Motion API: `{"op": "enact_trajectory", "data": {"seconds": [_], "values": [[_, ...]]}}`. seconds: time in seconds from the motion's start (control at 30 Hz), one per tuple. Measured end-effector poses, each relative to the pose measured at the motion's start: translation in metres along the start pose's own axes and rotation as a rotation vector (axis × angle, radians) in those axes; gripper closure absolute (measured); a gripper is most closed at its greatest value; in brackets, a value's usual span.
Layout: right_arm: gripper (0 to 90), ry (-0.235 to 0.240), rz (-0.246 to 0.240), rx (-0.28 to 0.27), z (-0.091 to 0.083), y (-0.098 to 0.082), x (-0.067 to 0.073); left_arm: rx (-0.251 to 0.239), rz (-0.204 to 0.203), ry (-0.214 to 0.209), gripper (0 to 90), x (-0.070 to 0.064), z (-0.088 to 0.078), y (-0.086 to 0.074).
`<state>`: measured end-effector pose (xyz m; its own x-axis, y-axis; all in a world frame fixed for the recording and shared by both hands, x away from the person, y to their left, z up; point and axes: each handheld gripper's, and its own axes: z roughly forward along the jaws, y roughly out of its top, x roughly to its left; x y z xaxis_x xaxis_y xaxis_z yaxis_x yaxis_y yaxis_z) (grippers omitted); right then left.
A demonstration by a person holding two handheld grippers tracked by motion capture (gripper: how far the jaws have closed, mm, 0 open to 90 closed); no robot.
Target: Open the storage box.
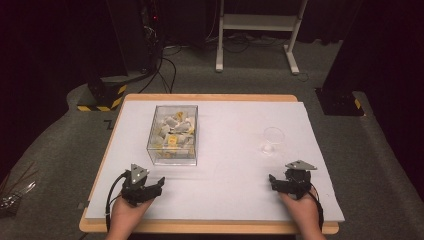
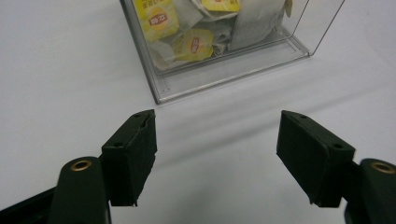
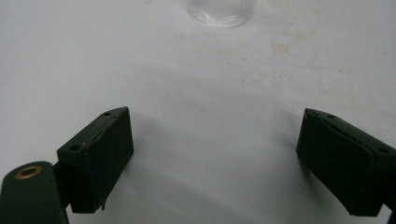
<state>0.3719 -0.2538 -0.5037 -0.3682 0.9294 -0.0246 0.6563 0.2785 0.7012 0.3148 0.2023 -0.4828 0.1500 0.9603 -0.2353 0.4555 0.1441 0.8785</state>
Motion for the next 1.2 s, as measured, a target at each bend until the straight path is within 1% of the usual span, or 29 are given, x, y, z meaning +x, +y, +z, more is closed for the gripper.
{"op": "enact_trajectory", "data": {"seconds": [0.03,0.07,0.1,0.13,0.17,0.2,0.27,0.33,0.4,0.57,0.63,0.67,0.77,0.8,0.83,0.93,1.0,1.07,1.1,1.2], "values": [[10.3,0.0,0.0,0.0,0.0,0.0,0.0,0.0,0.0,0.0,29.0,0.0,0.0,0.0],[10.3,0.001,0.0,0.0,0.0,0.0,0.0,-0.014,-0.009,0.007,28.9,-0.003,0.002,0.001],[10.3,0.001,0.0,0.0,0.0,0.0,0.0,-0.012,-0.004,0.012,28.9,-0.004,0.002,0.001],[10.3,0.001,0.005,0.002,0.0,0.0,0.0,-0.018,-0.008,0.015,28.8,-0.005,0.002,0.002],[10.3,0.001,0.004,0.002,0.0,0.0,0.0,-0.033,-0.019,0.017,28.4,-0.007,0.002,0.002],[10.3,0.001,0.004,0.002,0.0,0.0,0.0,-0.032,-0.014,0.015,28.2,-0.007,0.001,0.003],[10.3,0.001,0.004,0.002,0.0,0.0,0.0,-0.045,-0.024,0.013,28.0,-0.01,0.002,0.003],[10.3,0.001,0.0,0.0,0.0,0.0,0.0,-0.052,-0.029,0.004,27.8,-0.014,0.003,0.004],[10.4,0.0,0.0,0.0,0.0,0.0,0.0,-0.076,-0.032,-0.005,27.7,-0.018,0.004,0.006],[10.5,-0.002,0.0,-0.001,0.0,0.0,0.001,-0.094,-0.034,-0.023,27.7,-0.025,0.007,0.008],[10.7,-0.004,-0.001,-0.002,0.0,0.0,0.001,-0.107,-0.045,-0.028,27.2,-0.028,0.01,0.008],[10.9,-0.006,-0.002,-0.004,0.0,0.0,0.001,-0.104,-0.031,-0.03,27.2,-0.028,0.011,0.007],[10.9,-0.007,-0.002,-0.004,0.0,0.0,0.001,-0.12,-0.036,-0.027,26.0,-0.032,0.018,0.007],[10.9,-0.007,-0.001,-0.004,0.0,0.0,0.001,-0.115,-0.029,-0.027,25.8,-0.031,0.019,0.007],[10.9,-0.007,-0.002,-0.004,0.0,0.0,0.001,-0.126,-0.043,-0.027,25.7,-0.032,0.021,0.008],[10.8,-0.006,-0.003,-0.004,0.0,0.0,0.001,-0.135,-0.043,-0.018,25.2,-0.033,0.024,0.01],[10.8,-0.005,-0.002,-0.003,0.0,0.0,0.001,-0.148,-0.058,-0.017,25.2,-0.034,0.026,0.012],[10.8,-0.004,-0.002,-0.001,0.0,0.0,0.001,-0.153,-0.076,-0.017,25.1,-0.035,0.029,0.015],[10.8,-0.004,-0.002,-0.001,0.0,0.0,0.001,-0.151,-0.076,-0.016,25.0,-0.035,0.029,0.016],[10.8,-0.004,-0.002,-0.001,0.0,0.0,0.001,-0.158,-0.092,-0.013,24.5,-0.037,0.033,0.019]]}}
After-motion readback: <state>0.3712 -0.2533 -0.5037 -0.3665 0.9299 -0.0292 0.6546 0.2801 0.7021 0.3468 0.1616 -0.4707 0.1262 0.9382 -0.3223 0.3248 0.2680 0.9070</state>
